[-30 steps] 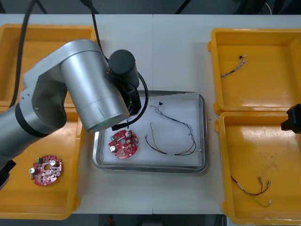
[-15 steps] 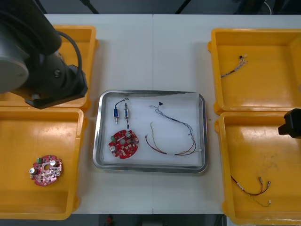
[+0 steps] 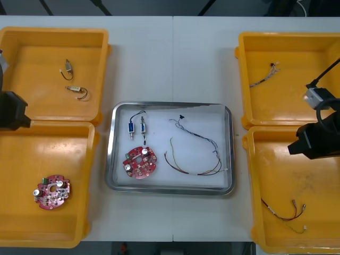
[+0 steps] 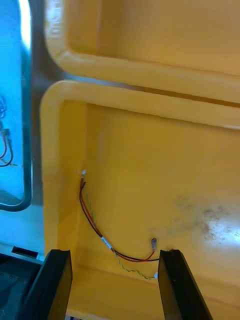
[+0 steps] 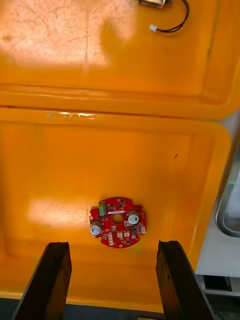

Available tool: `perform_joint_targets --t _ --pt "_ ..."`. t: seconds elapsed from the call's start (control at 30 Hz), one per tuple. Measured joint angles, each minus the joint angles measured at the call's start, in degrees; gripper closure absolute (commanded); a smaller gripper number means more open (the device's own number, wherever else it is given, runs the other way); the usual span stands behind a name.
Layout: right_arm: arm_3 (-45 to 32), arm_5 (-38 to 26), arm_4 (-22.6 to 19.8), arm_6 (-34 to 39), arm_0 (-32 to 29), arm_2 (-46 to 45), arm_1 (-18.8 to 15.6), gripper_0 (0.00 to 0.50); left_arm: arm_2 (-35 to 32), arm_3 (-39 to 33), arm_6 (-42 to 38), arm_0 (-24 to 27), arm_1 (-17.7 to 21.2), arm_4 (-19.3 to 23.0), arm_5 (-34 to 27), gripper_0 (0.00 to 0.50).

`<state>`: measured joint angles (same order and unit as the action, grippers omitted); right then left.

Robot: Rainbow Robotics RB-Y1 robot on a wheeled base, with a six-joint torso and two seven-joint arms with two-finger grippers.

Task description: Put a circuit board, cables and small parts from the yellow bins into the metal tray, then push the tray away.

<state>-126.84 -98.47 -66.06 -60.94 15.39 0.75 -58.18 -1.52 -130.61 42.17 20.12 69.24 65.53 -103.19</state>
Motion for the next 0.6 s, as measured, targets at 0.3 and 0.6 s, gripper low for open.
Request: perform_joint_targets --t 0.3,0.6 --pt "-2.9 -0.5 -0.4 -0.2 9.8 11.4 0.0 0.000 -6.1 -0.1 -0.5 -12.3 0.1 -3.8 5.4 0.000" --pt "-3.7 -0.6 -0.7 -3.6 22.0 25.4 1.9 0.000 -6.9 0.5 2.4 -19.0 0.1 -5.6 13.0 0.000"
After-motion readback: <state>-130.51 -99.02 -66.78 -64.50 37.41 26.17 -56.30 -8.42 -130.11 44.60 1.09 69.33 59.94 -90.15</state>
